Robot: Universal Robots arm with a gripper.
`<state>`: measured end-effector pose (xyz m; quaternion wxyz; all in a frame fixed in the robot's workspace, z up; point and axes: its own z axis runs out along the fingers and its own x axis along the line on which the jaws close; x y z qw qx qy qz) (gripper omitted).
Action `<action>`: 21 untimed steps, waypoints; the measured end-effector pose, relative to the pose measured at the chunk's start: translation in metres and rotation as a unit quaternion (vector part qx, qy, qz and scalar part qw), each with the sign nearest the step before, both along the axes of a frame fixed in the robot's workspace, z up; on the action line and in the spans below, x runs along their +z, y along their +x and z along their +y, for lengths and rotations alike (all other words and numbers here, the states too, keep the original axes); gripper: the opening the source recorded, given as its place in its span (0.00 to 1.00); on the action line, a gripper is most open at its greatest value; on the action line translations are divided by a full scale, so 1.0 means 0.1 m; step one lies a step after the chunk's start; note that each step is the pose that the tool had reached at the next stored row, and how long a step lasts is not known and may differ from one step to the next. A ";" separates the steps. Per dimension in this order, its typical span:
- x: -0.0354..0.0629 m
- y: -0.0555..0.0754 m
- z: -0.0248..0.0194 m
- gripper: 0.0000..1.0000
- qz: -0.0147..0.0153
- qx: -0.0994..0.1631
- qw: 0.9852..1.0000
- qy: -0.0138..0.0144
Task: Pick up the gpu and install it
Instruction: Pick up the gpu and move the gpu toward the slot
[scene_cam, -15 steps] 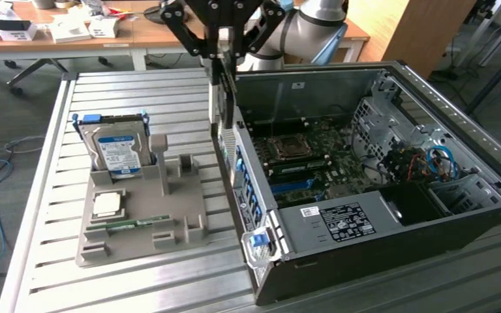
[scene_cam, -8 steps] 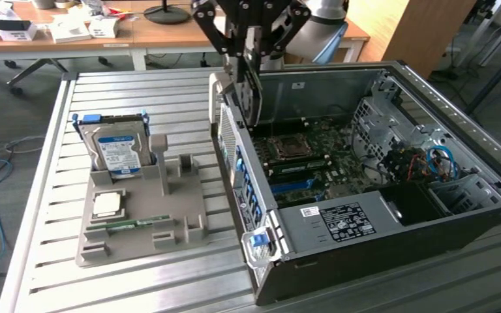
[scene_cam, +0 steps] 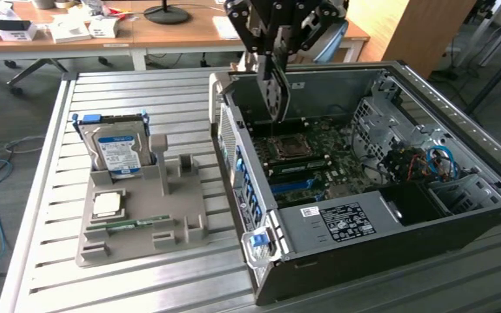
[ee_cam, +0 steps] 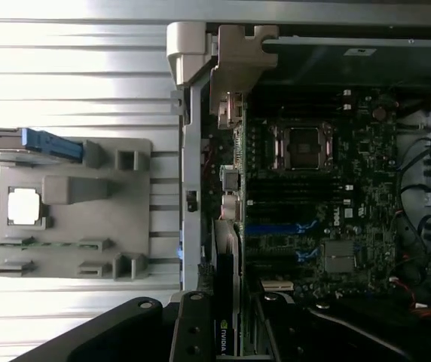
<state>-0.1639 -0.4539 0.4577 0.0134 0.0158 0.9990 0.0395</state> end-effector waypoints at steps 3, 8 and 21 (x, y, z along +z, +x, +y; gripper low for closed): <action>0.000 0.14 0.000 0.26 0.000 0.000 1.000 0.002; 0.000 0.37 0.000 0.26 0.000 0.000 1.000 0.005; 0.000 0.94 0.000 0.26 0.000 0.001 1.000 0.012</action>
